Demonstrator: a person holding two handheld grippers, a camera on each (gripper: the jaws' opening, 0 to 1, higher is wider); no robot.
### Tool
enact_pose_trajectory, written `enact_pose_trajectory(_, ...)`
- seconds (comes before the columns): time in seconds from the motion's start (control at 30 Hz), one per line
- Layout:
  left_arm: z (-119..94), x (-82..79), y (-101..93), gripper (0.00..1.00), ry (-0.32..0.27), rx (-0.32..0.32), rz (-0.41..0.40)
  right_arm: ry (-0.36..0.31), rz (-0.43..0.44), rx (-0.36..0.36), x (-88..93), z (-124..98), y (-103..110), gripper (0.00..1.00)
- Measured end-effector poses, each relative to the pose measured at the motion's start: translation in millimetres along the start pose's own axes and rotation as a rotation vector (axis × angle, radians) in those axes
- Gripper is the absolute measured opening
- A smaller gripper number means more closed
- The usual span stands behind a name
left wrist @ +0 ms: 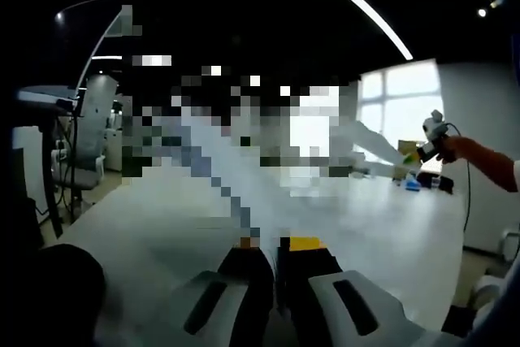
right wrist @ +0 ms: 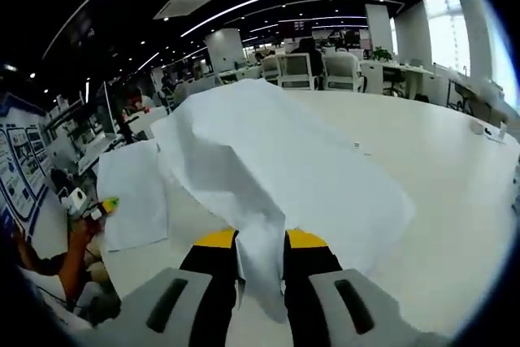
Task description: Organize the stack of printing papers by aligning and flattening the scattered papers on the table
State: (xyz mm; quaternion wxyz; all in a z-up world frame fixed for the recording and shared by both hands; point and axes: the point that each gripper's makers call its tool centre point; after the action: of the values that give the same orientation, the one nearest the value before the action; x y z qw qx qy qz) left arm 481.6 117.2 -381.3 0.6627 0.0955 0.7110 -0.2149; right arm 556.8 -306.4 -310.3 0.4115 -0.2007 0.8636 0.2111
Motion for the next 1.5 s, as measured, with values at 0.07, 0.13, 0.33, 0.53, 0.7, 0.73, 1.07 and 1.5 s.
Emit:
enact_pose_trajectory(0.07,0.2,0.2,1.1,0.07,0.001,0.000,-0.002,-0.003,0.003,0.000,0.3,-0.3,0.7,0.17)
enact_pose_trajectory(0.13,0.1,0.4,1.7,0.07,0.000,-0.002,-0.003,-0.005,0.004,0.000,1.1,-1.3,1.3,0.17)
enact_pose_trajectory(0.33,-2.1,-0.1,-1.8,0.06,0.001,-0.004,-0.003,-0.007,0.011,0.002,1.9,0.3,-0.1,0.17)
enact_pose_trajectory(0.53,-2.1,-0.9,-4.3,0.06,-0.001,-0.003,-0.001,-0.007,0.013,-0.008,1.5,7.0,4.2,0.17)
enact_pose_trajectory(0.7,-2.0,-1.2,-4.8,0.06,0.003,-0.010,-0.001,-0.018,0.001,-0.016,-4.2,12.7,12.4,0.17)
enact_pose_trajectory(0.73,-1.8,-1.0,-4.5,0.06,0.006,-0.012,0.001,-0.020,0.001,-0.018,-5.3,13.5,13.9,0.17)
enact_pose_trajectory(1.07,-1.9,-10.5,-4.6,0.06,-0.029,-0.019,-0.046,-0.059,0.015,-0.042,-12.2,20.8,30.3,0.17)
enact_pose_trajectory(1.5,21.8,-3.4,-35.6,0.07,-0.004,0.033,0.003,-0.013,-0.063,0.049,-4.6,24.2,21.8,0.17)
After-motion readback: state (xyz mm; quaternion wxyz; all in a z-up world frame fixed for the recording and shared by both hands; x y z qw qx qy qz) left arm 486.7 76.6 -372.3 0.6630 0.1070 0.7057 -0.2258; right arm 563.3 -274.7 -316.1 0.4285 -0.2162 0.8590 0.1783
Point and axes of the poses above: the point that each gripper's makers call its tool centre point, and the gripper's own axes: z roughly forward along the fingers, y roughly to its left, x roughly out of its underside, and after that the axes turned 2 degrees about y, right-handed
